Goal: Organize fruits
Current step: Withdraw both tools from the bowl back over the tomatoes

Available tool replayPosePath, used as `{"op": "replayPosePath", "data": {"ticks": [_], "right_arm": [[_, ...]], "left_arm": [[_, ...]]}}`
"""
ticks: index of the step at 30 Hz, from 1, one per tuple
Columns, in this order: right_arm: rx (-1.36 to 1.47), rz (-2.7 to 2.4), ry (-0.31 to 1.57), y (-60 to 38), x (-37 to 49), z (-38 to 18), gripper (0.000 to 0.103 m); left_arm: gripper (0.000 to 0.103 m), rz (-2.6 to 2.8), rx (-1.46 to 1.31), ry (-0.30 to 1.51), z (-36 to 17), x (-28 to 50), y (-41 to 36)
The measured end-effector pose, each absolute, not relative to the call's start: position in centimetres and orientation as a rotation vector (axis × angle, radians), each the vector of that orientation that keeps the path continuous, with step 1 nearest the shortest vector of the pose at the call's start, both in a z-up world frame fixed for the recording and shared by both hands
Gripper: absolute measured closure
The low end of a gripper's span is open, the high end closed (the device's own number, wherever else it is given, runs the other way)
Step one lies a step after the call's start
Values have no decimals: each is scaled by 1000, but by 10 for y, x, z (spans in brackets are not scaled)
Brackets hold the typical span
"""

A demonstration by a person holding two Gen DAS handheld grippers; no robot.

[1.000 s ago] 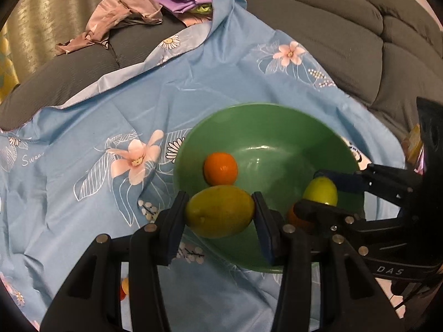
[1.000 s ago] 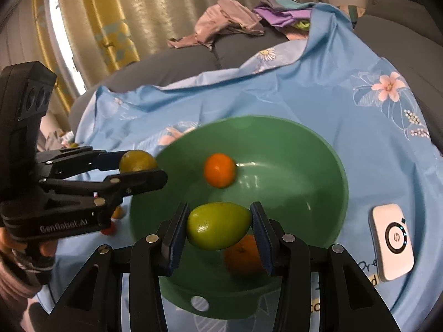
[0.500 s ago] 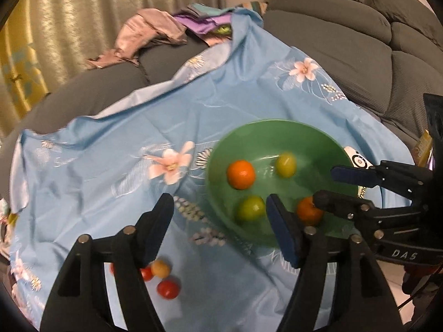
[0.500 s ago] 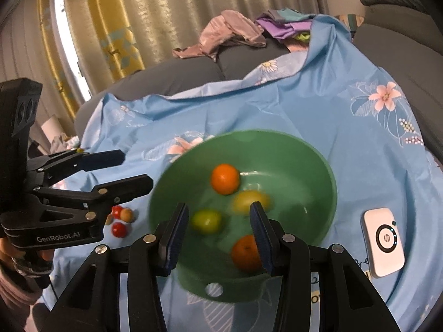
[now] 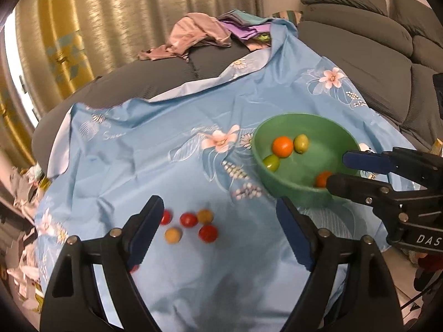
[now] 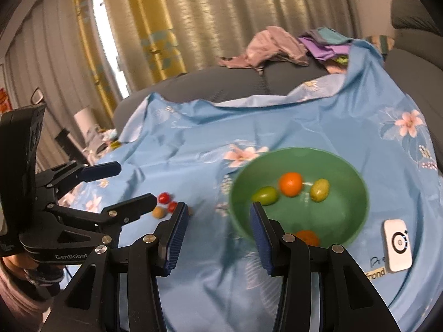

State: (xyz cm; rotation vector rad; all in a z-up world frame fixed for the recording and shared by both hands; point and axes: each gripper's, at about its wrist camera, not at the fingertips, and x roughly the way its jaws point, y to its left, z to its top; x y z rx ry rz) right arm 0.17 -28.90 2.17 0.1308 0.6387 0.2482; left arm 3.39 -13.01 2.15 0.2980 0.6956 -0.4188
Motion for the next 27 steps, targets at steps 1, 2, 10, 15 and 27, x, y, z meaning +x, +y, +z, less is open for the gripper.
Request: {"op": "replayPosePath", "data": {"ticks": [1,2,10,15,27], "right_arm": [[124,255,644,-284,1,21,57],[119,261,649,-280,1,21,57],[77,338,709,-249,5,10,57],[57,367,761,-232,14,-4,57],[36,406,887,-200,40,-41,57]], "left_arm": [[17,-411,294,701,20,31,-125],[17,-404,290,706,18,30,-121],[17,-360,136,791,-8,18,-46],[17,-285,37,868,-35,13,7],[18,-298,-65,931,-62,17,33]]}}
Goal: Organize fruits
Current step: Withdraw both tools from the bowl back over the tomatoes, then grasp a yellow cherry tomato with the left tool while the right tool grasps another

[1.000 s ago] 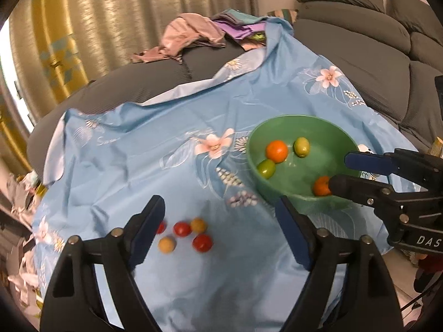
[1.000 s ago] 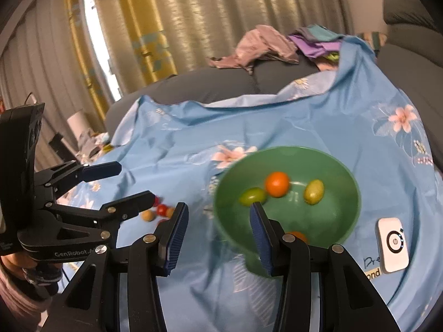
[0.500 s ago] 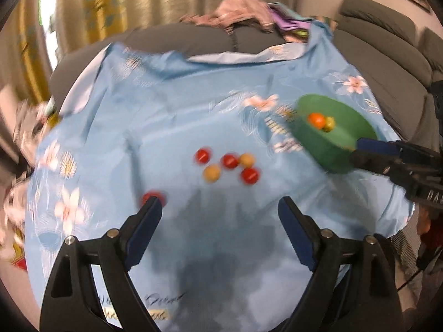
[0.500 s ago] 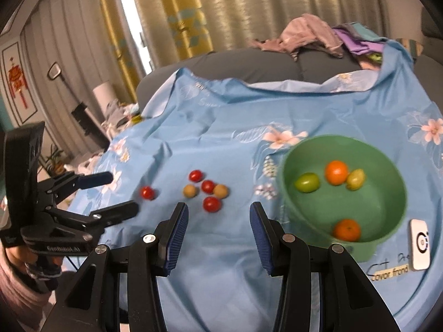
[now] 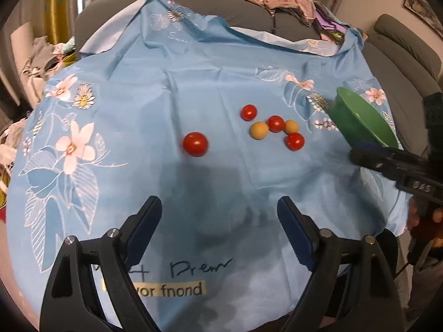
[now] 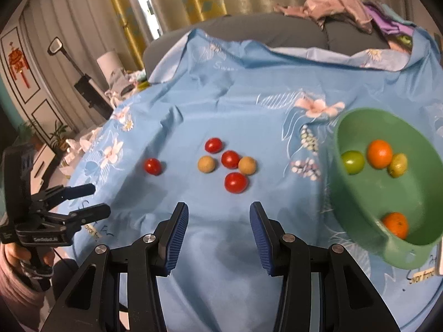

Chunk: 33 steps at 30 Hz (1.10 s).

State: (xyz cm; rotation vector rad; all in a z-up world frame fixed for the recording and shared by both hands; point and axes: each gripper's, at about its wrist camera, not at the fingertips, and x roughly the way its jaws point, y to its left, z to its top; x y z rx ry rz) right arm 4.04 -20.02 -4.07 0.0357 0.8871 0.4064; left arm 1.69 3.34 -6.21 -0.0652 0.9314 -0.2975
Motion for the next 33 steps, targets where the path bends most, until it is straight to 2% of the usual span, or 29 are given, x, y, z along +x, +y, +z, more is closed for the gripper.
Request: {"op": "replayPosePath", "data": {"ticks": [10,33], "right_arm": [[41,398,950,-197,65,-62,57],[39,358,961,-198,117,-73,57]], "left_arm": [[18,-361,-31,957,-73,42,13],[18,-381,10,990,-84,83,-7]]}}
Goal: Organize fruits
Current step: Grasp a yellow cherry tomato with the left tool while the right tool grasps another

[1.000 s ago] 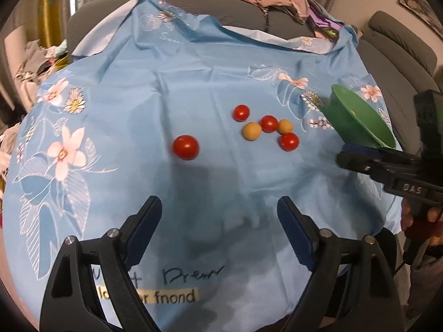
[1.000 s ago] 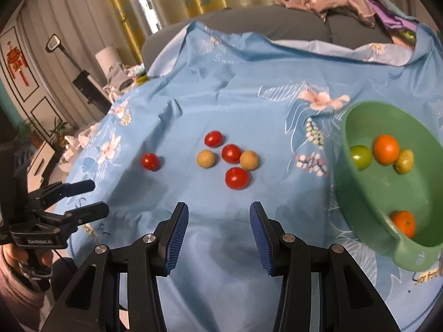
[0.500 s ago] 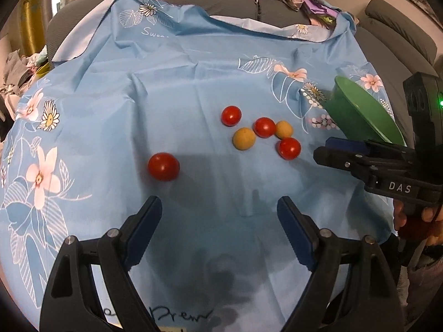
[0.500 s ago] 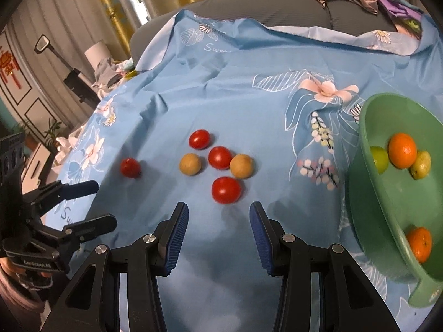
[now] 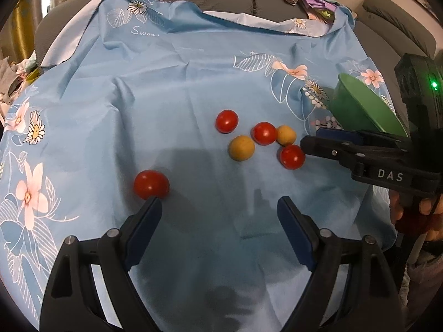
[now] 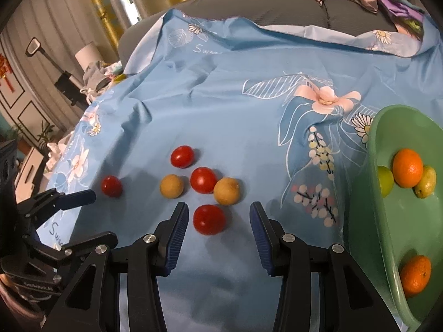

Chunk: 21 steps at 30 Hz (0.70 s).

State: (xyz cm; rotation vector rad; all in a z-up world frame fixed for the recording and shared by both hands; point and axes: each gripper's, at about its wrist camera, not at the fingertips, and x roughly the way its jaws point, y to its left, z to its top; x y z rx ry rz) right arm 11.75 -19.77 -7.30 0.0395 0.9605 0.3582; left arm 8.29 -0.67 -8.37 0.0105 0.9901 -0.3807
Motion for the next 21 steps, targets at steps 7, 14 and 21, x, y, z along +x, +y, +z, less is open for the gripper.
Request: {"op": "replayPosePath", "data": {"ticks": [7,14,21], "right_arm": [[29,338,980,-198,128,-78,57],[29,329,993,-197,139,-85,57],[23,327,1022,-194,155,-95,57]], "left_arm": [[18,-389,1,1004,-89,89,-8],[20,-401,3,1013,-92,102,-15],[29,-420,-4,1018,-93,124,-30]]}}
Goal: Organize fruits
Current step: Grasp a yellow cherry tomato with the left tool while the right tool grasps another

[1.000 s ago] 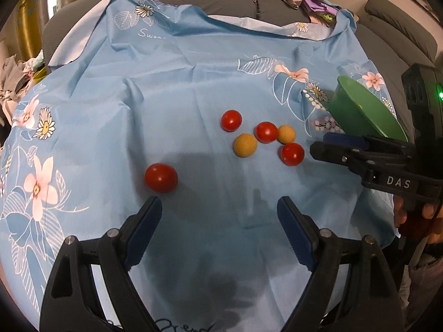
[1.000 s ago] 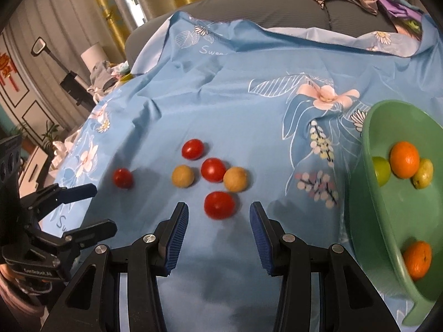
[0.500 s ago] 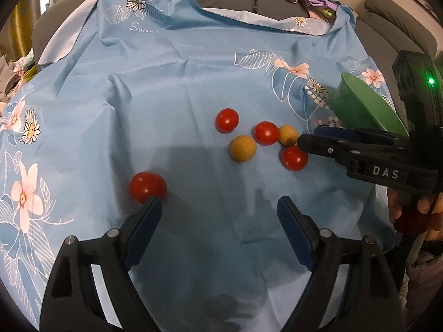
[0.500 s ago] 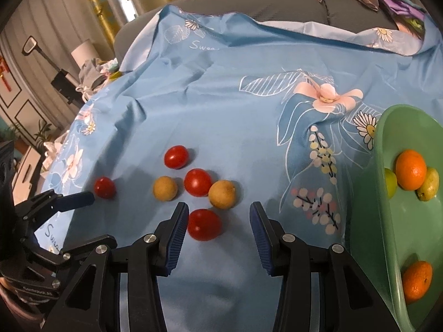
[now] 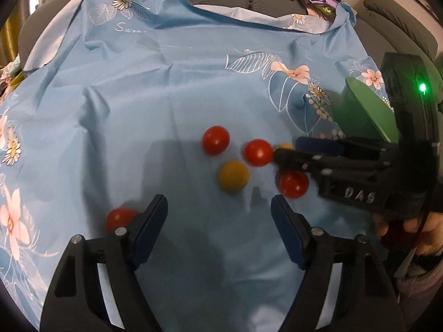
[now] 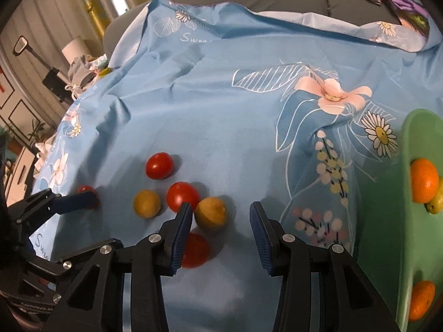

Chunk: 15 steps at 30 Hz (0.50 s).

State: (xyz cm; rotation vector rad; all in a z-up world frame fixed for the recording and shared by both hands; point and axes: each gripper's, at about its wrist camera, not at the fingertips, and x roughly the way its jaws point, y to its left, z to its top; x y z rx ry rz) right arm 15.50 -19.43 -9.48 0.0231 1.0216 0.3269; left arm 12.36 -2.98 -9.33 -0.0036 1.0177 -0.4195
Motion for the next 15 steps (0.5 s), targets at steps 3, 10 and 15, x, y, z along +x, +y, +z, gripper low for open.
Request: {"op": "replayPosePath", "data": {"ticks": [3,10,15], "right_arm": [[-6,336,1018,-192,158,-97,61],[-38,343,1004,-192,159,-97,76],[-10,353,994,-195,159,-97,76]], "left_arm": [[38,-423,-5,1025,-97,131,-35],[58,-397,32,1040,-107,148,-48],[77,-375,82,1015,-108,151,-54]]}}
